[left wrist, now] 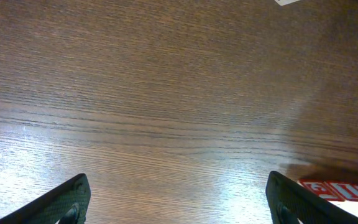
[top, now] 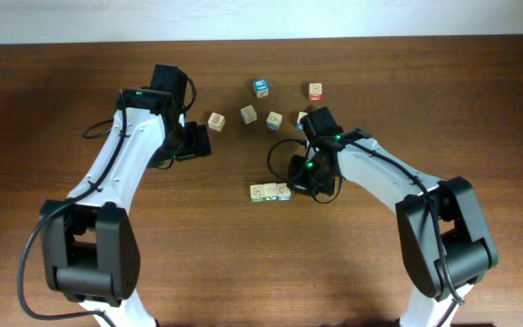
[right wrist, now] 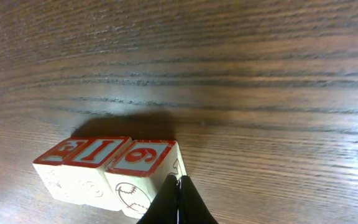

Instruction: Rotate 3 blocks

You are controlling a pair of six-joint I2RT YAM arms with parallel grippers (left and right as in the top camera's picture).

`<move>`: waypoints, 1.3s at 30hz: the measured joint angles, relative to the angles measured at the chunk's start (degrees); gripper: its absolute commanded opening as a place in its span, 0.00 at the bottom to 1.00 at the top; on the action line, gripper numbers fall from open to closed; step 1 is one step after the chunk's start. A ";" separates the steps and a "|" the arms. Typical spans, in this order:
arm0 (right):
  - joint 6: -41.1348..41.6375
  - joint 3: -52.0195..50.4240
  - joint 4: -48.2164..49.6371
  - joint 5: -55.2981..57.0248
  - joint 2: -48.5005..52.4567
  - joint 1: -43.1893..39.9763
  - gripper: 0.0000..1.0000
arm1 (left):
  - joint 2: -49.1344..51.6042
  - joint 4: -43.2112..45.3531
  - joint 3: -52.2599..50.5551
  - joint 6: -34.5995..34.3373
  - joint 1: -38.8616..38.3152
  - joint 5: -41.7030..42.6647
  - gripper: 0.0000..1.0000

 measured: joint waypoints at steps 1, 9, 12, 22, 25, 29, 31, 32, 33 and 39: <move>1.36 0.00 0.07 0.13 0.00 0.96 0.04 | 0.00 -0.02 0.00 0.00 0.00 0.00 0.88; 1.33 0.00 -0.74 0.07 -0.33 0.68 0.04 | 0.00 -0.15 0.00 -0.35 0.00 1.97 0.00; -4.72 0.07 -7.80 -0.79 -6.47 -5.77 0.05 | 0.00 -0.11 0.00 -0.63 -0.07 3.19 0.00; -22.62 -8.72 1.05 -16.61 -19.54 -15.47 0.04 | 0.00 4.55 -1.25 9.77 -0.81 25.33 0.00; -17.51 -12.33 9.73 -20.11 -12.26 -14.99 0.04 | 0.11 5.05 -7.78 12.24 -0.85 30.01 0.00; -16.00 -12.41 12.98 -21.22 -4.98 -12.39 0.04 | 0.24 7.04 -13.68 14.56 -0.85 31.45 0.00; -15.56 -12.48 14.12 -21.40 -4.70 -11.80 0.04 | 0.24 9.44 -14.58 15.10 -0.85 31.52 0.00; -14.62 -12.48 14.38 -21.22 -4.66 -11.23 0.04 | 0.24 10.51 -14.58 15.34 -0.85 31.67 0.00; -14.27 -12.48 14.53 -20.90 -4.66 -10.88 0.05 | 0.24 10.64 -14.58 15.52 -0.85 31.67 0.00; -10.80 -13.66 16.76 -18.73 -4.55 -8.70 0.04 | 4.68 13.35 -14.60 15.72 -1.92 33.24 0.00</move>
